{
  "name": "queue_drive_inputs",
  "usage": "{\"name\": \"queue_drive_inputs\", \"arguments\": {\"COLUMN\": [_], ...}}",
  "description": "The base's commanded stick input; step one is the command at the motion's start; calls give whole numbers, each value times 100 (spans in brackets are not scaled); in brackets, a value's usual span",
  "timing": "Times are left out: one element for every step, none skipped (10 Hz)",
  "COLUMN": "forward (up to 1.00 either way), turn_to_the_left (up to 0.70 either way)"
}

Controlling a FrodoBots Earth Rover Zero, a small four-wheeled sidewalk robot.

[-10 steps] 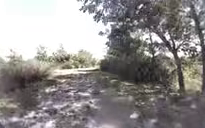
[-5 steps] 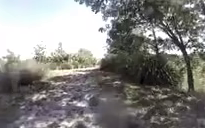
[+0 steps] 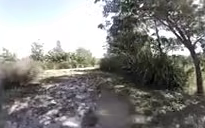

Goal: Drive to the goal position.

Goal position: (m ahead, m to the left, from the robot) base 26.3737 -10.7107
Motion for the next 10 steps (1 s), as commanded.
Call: {"name": "queue_drive_inputs", "arguments": {"forward": [85, 85, 85, 85, 85, 85, 85, 85, 85, 85], "turn_to_the_left": [34, 34, 34, 34, 34, 34, 34, 34, 25, 1]}}
